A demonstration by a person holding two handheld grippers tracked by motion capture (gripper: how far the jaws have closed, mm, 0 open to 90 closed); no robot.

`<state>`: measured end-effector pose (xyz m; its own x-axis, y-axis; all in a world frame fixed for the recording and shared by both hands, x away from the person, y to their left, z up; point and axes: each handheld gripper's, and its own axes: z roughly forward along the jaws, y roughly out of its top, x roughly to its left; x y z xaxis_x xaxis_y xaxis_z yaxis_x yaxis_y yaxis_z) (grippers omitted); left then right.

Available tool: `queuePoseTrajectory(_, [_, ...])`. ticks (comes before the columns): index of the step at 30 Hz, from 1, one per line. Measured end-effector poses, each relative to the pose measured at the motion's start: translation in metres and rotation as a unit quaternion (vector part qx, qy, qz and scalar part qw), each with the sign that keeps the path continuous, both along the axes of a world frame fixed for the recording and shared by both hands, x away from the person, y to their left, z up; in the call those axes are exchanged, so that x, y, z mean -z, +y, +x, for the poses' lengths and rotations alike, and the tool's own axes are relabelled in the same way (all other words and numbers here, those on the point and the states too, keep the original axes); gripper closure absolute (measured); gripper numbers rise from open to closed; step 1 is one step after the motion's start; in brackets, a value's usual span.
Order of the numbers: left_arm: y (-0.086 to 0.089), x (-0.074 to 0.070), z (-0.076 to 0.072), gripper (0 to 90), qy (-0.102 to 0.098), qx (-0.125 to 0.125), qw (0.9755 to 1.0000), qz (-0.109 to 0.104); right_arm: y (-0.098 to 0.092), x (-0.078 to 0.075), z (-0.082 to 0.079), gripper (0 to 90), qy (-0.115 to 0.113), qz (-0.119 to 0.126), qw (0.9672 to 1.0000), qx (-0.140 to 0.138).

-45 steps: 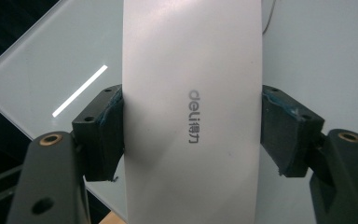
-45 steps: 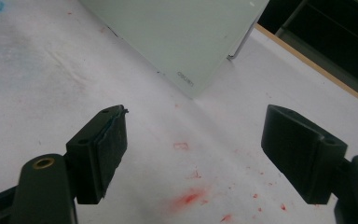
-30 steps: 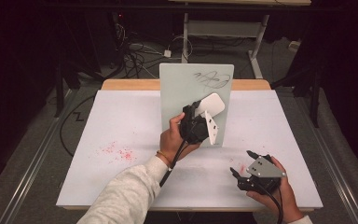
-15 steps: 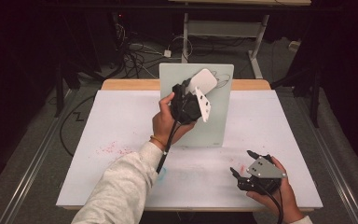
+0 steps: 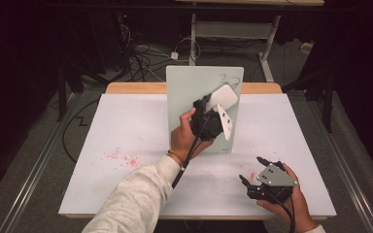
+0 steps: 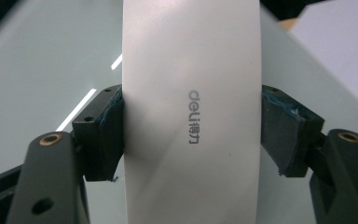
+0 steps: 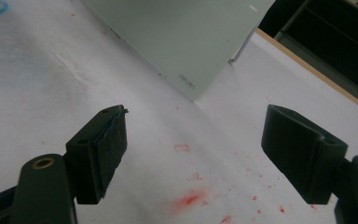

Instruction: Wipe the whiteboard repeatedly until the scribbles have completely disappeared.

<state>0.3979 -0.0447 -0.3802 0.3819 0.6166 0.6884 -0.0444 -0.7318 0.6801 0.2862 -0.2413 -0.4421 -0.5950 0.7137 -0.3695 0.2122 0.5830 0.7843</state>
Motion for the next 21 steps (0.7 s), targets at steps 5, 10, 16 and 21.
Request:
queuePoseTrajectory(5, [-0.001, -0.002, 0.001, 29.1, -0.002, 0.004, 1.0000, 0.009, -0.001, 0.000, 0.000, 23.1, -0.001, 0.002, 1.0000, 0.001])
queuePoseTrajectory(10, [0.014, -0.024, 0.009, 29.1, -0.007, -0.014, 0.9997, -0.019, -0.002, -0.001, 0.000, 23.1, 0.001, 0.002, 1.0000, 0.003])
queuePoseTrajectory(16, [0.033, -0.054, 0.020, 29.1, -0.013, -0.038, 0.9977, -0.055, -0.001, 0.000, 0.000, 23.1, 0.003, -0.001, 1.0000, 0.000])
queuePoseTrajectory(21, [0.017, -0.045, 0.017, 29.1, -0.023, -0.046, 0.9978, -0.043, -0.001, 0.000, 0.000, 23.1, 0.003, -0.003, 1.0000, -0.001])
